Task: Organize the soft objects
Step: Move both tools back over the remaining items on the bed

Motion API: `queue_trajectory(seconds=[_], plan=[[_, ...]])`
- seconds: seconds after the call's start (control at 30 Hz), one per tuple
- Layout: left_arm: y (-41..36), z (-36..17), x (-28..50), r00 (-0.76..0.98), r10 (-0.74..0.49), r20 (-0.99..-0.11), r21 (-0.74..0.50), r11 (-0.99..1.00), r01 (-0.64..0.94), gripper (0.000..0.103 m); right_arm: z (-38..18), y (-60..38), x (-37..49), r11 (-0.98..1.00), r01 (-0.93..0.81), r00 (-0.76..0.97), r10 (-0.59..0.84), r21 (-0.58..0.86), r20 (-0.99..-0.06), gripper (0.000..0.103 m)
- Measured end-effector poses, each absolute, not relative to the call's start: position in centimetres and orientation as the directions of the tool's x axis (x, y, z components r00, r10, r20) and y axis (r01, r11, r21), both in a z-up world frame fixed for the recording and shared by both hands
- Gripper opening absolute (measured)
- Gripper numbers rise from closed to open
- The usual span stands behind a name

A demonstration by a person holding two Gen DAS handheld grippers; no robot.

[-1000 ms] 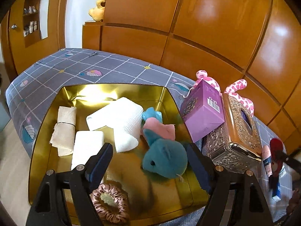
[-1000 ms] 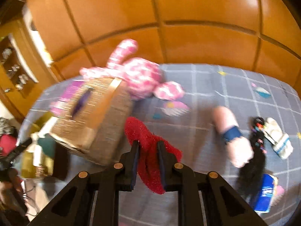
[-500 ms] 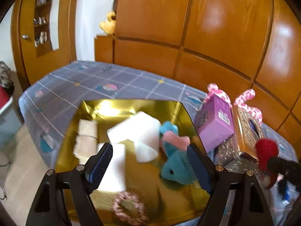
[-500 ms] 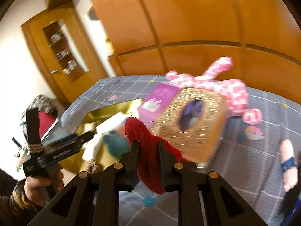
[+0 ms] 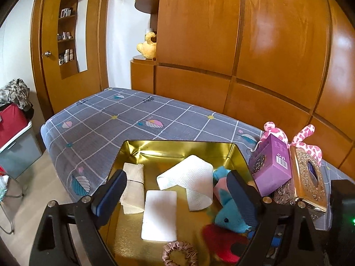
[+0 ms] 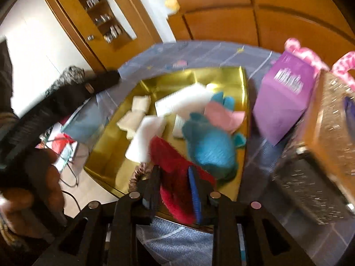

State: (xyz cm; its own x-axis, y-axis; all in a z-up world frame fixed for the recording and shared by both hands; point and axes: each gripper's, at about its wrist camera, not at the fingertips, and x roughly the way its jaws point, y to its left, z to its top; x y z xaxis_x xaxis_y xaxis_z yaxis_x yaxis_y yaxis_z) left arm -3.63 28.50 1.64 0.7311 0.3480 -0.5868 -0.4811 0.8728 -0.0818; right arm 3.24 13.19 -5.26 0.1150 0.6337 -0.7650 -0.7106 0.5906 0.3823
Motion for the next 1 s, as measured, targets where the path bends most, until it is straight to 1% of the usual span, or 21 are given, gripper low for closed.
queue_trajectory(seconds=[0.03,0.1,0.3,0.37,0.43,0.47,0.73,1.0], plan=[[28.5,1.6,-3.5,0.730,0.346,-0.589,-0.082,0.874,-0.480,0.093,-5.4,13.2,3.2,0.593,-0.710,0.116,0.631,0.380,-0.767,0.037],[28.4,1.4,-3.4,0.729,0.338,-0.595,-0.085,0.875,-0.476,0.093,-5.4,12.7,2.8,0.597,-0.715,0.132,0.626,0.364,-0.768,0.041],[27.9,1.1,-3.2,0.730,0.316,-0.606,-0.089,0.885,-0.456,0.093,-3.9,11.0,2.2,0.629,-0.712,0.213,0.616,0.311,-0.759,0.042],[27.7,1.0,-3.1,0.731,0.305,-0.611,-0.091,0.890,-0.447,0.093,-3.2,10.2,1.8,0.647,-0.711,0.254,0.600,0.274,-0.759,0.046],[27.3,0.9,-3.0,0.733,0.292,-0.614,-0.093,0.896,-0.435,0.093,-2.7,9.3,1.3,0.672,-0.705,0.304,0.577,0.229,-0.758,0.058],[27.0,0.9,-3.0,0.734,0.287,-0.615,-0.091,0.899,-0.428,0.093,-2.4,8.9,1.2,0.685,-0.698,0.327,0.565,0.210,-0.758,0.060],[24.7,1.2,-2.9,0.760,0.226,-0.609,-0.092,0.932,-0.351,0.093,-0.4,4.0,0.9,0.785,-0.612,0.498,0.478,0.097,-0.724,0.062],[21.2,1.3,-3.0,0.786,0.124,-0.606,-0.092,0.970,-0.224,0.093,-0.5,-4.1,3.3,0.901,-0.422,0.587,0.356,0.101,-0.727,0.062]])
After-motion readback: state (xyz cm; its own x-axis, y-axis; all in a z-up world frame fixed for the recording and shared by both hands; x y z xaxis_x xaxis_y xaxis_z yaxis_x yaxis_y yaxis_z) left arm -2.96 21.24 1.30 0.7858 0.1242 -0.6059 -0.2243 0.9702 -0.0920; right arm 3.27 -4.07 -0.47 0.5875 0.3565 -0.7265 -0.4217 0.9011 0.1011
